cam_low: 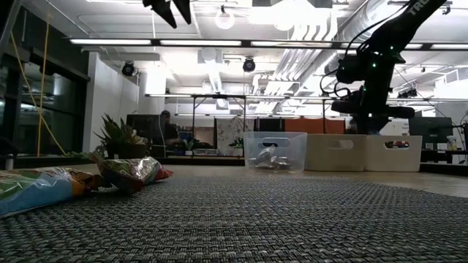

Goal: Pick and place Granola Bars by type
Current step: Put the blue granola bar into the white bin, then put the red granola bar into the gray bin

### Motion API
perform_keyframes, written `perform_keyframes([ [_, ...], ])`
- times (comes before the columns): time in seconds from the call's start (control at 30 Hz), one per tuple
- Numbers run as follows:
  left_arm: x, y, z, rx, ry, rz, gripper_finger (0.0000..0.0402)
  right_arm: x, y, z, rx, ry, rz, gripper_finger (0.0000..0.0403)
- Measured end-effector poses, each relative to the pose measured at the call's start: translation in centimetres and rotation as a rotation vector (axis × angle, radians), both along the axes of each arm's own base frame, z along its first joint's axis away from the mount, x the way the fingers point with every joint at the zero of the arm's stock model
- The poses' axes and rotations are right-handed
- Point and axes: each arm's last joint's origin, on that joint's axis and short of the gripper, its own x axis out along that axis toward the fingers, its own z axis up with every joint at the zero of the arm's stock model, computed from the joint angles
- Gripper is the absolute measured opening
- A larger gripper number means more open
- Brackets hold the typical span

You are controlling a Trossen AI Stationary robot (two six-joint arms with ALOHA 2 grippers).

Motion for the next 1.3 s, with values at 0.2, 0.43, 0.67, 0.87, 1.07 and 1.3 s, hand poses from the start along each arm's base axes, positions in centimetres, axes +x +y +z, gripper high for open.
perform_keyframes([
  [0.2,0.0,0.0,-0.1,-0.005,0.006,-0.001,0.0312,0.0,0.0,0.0,-0.003,0.000,-0.004,0.0090],
  [0.43,-0.1,-0.1,-0.1,-0.012,0.008,-0.001,0.0312,0.0,-0.1,0.1,-0.004,-0.002,-0.007,0.0129],
  [0.67,0.0,-0.1,-0.1,-0.026,-0.004,-0.008,0.0311,0.1,-0.3,2.5,-0.075,-0.032,-0.002,0.0143],
  [0.87,0.0,-0.1,-0.1,-0.028,-0.005,-0.009,0.0311,-0.2,0.5,6.6,-0.191,-0.118,0.032,0.0143],
  [1.07,0.0,-0.1,-0.1,-0.028,-0.004,-0.009,0.0312,-1.3,3.0,11.0,-0.326,-0.272,0.149,0.0136],
  [1.3,0.1,-0.2,-0.2,-0.061,-0.029,-0.050,0.0311,-3.4,7.6,14.8,-0.492,-0.454,0.337,0.0101],
])
